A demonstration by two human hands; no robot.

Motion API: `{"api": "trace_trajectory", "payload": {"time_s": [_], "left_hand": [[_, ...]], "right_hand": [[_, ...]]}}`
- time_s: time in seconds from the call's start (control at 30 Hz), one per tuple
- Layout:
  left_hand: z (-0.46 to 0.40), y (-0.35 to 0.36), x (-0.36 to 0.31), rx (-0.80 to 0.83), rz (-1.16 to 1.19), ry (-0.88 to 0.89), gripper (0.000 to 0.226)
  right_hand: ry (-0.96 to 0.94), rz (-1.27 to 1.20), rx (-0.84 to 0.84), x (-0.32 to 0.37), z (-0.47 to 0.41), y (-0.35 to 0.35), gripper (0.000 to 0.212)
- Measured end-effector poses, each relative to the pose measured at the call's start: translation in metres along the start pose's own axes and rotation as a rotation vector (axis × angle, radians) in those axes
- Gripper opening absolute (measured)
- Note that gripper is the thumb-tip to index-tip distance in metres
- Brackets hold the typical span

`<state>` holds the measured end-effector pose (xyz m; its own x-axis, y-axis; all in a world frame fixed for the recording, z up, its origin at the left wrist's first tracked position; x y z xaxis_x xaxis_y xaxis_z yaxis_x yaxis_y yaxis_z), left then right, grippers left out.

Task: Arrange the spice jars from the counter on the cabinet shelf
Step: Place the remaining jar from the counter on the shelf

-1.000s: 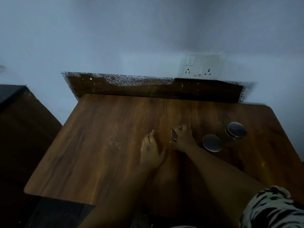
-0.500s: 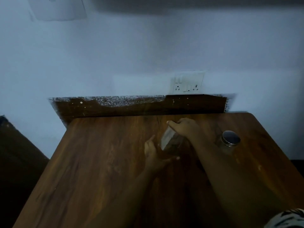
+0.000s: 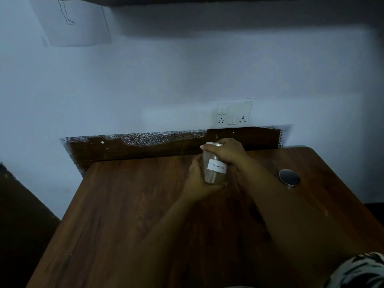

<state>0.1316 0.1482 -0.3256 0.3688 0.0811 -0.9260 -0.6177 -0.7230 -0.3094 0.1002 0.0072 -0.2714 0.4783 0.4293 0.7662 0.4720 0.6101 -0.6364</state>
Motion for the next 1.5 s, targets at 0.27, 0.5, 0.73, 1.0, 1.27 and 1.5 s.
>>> {"api": "trace_trajectory", "payload": {"time_s": [0.27,0.5,0.73,1.0,1.27,1.5], "left_hand": [[-0.008,-0.002,-0.01,0.238,0.586,-0.24,0.09],[-0.02,-0.013,-0.032,0.143,0.702,-0.156,0.094],[-0.03,-0.018,-0.06,0.163,0.731,-0.138,0.071],[-0.048,-0.018,-0.093,0.15,0.692,-0.076,0.068],[-0.056,-0.028,-0.125,0.145,0.593,0.005,0.068],[-0.058,-0.025,-0.136,0.119,0.579,0.025,0.061]], "right_hand": [[-0.011,-0.593,0.132,0.01,0.003,-0.007,0.041],[0.092,-1.018,0.312,0.023,0.008,-0.003,0.064],[0.071,-1.243,0.351,0.039,0.014,-0.022,0.07],[0.07,-1.267,0.246,0.048,0.006,-0.055,0.072],[-0.035,-1.174,0.147,0.067,0.006,-0.088,0.065],[-0.048,-1.113,0.074,0.071,0.009,-0.1,0.065]]}}
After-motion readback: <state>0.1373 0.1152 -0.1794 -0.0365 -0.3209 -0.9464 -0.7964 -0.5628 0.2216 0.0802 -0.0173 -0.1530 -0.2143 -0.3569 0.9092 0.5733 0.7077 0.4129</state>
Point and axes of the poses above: each hand's wrist, its own z-axis away from the middle knuckle, its own y-axis out of the palm, x = y × z, the point moved 7 cm from there along -z, towards the middle knuckle, and after that the axes turned 1 degree about -x, right-handed, at the moved point
